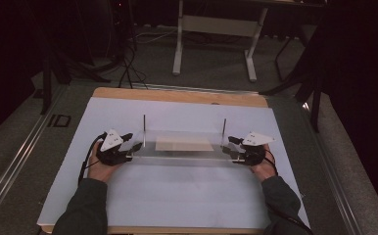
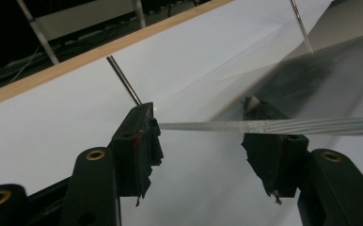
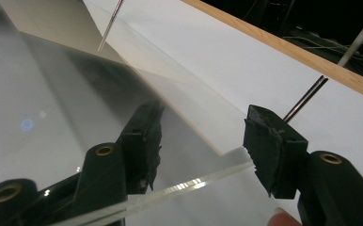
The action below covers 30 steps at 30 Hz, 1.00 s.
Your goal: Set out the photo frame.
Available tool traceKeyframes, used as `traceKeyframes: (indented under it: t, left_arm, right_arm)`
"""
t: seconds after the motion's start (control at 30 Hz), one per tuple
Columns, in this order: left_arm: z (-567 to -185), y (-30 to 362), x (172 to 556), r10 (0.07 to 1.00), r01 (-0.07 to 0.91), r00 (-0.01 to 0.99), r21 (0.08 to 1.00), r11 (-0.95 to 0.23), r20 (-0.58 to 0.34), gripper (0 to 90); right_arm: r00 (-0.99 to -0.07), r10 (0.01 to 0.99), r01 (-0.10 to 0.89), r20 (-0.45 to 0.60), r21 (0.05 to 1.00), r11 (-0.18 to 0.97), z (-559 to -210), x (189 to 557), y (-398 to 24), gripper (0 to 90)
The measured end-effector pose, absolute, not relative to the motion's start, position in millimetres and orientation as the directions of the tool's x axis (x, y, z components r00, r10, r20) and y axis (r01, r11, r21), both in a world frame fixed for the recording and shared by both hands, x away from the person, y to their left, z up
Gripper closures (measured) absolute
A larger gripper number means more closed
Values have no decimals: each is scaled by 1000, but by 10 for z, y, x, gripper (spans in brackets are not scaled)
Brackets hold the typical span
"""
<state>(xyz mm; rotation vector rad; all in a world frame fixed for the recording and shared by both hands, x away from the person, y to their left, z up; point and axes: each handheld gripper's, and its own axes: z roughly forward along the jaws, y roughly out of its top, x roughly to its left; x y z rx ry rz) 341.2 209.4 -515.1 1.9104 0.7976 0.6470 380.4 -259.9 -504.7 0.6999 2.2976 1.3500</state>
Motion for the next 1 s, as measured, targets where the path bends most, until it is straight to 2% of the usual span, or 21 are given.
traceKeyframes:
  t: [0.3, 0.47, 1.0]
  left_arm:
    - [-5125, 2012, 3435, 725, 220, 678, 907, -359, 123, 418]
    - [-5122, 1989, 3446, 722, 210, 683, 915, -344, 115, 455]
    - [-5049, 1980, 3540, 740, 226, 668, 928, -296, 74, 472]
  right_arm:
    - [-803, 593, 234, -60, 883, 407, -5029, 3826, -2603, 447]
    - [-803, 595, 239, -46, 889, 392, -5017, 3849, -2608, 450]
    - [-792, 610, 247, -19, 905, 348, -4957, 3923, -2614, 462]
